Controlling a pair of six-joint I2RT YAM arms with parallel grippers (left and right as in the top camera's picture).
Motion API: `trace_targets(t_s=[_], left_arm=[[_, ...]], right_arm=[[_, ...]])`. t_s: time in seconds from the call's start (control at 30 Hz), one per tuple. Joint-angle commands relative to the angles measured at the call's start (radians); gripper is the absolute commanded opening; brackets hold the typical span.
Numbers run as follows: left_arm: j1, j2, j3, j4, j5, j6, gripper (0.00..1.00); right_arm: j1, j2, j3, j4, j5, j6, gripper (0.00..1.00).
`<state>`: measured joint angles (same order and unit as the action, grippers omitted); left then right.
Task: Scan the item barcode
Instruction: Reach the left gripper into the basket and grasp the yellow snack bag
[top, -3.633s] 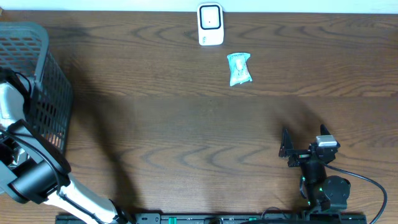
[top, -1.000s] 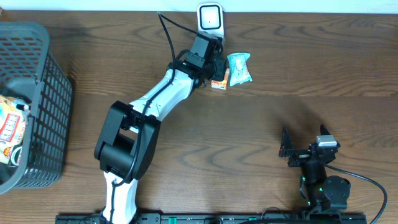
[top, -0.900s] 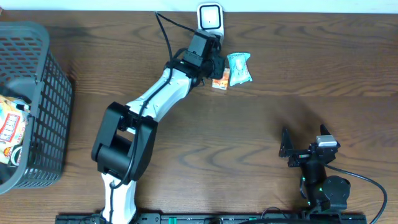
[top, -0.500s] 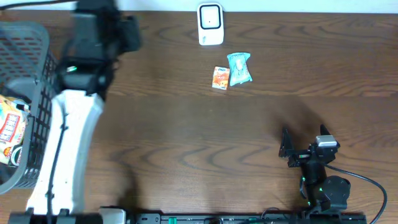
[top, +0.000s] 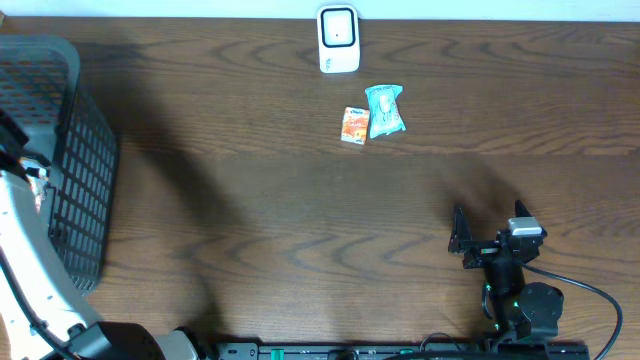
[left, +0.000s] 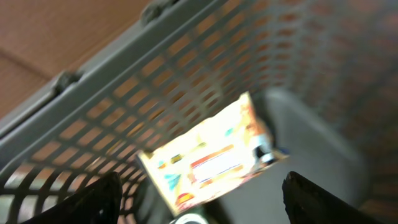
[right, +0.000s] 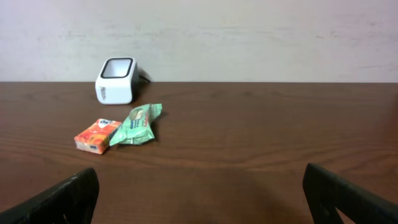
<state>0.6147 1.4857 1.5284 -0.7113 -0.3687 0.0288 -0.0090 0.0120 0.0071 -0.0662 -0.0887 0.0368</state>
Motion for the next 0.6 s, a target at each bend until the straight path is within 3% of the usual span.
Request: trace_targets(t_s=[0.0, 0.07, 0.23, 0.43, 0.57], left_arm=[[0.061, 0.039, -0.051, -0.007, -0.021, 0.054, 0.81], [0.076, 0.054, -0.072, -0.006, -0.008, 0.095, 0.81], [0.076, 0.092, -0.121, -0.002, 0.214, 0.26, 0.82], [0.077, 0.181, -0.124, 0.024, 0.226, 0.331, 0.82], [0.077, 0.322, -0.124, 0.053, 0.218, 0.435, 0.97]], right_arm=[[-0.003, -0.005, -0.001, -0.005, 0.004, -0.012, 0.99], [-0.003, -0.005, -0.001, -0.005, 0.004, -0.012, 0.99], [-0.003, -0.005, -0.001, -0.005, 0.004, -0.012, 0.99], [-0.003, -0.005, -0.001, -0.005, 0.004, -0.012, 0.99], [-0.003, -0.005, -0.001, -0.005, 0.004, -0.012, 0.99]])
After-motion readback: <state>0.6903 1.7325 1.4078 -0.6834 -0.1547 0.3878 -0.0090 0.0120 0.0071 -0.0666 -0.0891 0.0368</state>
